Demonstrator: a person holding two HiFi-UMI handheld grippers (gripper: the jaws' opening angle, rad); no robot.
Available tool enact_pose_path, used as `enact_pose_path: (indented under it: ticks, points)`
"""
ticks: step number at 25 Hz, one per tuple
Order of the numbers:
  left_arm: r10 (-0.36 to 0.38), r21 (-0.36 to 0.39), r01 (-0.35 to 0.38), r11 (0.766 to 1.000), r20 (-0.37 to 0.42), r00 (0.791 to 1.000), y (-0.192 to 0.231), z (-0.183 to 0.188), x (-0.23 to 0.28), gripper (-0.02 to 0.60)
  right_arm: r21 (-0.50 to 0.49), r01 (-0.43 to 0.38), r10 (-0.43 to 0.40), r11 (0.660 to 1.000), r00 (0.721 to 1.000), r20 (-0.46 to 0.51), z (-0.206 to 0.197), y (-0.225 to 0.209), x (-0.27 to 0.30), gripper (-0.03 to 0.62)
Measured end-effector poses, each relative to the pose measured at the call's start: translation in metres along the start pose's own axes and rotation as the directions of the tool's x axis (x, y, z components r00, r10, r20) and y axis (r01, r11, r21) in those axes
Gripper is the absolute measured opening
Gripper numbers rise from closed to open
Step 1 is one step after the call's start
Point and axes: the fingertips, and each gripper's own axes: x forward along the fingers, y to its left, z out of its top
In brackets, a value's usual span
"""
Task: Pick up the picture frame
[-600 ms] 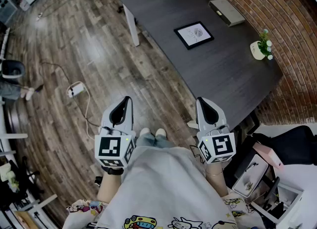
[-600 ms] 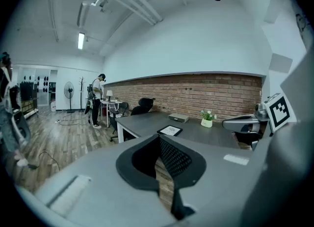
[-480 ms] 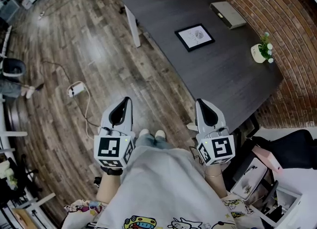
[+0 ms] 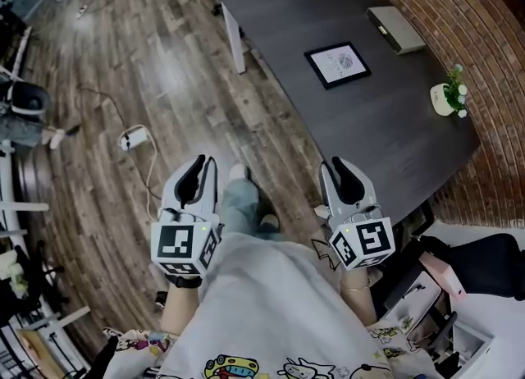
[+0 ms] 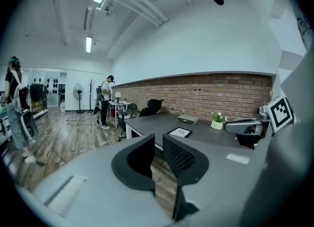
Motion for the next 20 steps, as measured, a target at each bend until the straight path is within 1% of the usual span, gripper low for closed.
enact_pose_path:
  ticks: [4,10,15,20]
  points:
    - [-0.006,-0.009,0.006,1.0,0.016,1.0,0.013,0.005,0.017,0.085,0.006,0.001,-0.001,1.0,1.0,0.006,0.004,-0.004,0.021,0.124]
    - [-0.053,-0.013,0.053,0.998,0.016,0.998,0.041,0.015,0.07,0.097,0.017,0.026,-0.026,1.0,1.0,0.003,0.012,-0.017,0.071,0.141]
    - [-0.089,-0.008,0.089,0.996,0.006,0.996,0.082,0.033,0.118,0.104,0.022,0.065,-0.065,0.998,0.998,-0.005,0.027,-0.026,0.127,0.149]
    - [-0.107,-0.002,0.107,0.994,-0.004,0.994,0.129,0.049,0.159,0.107,0.027,0.101,-0.101,0.994,0.995,-0.005,0.041,-0.029,0.181,0.155]
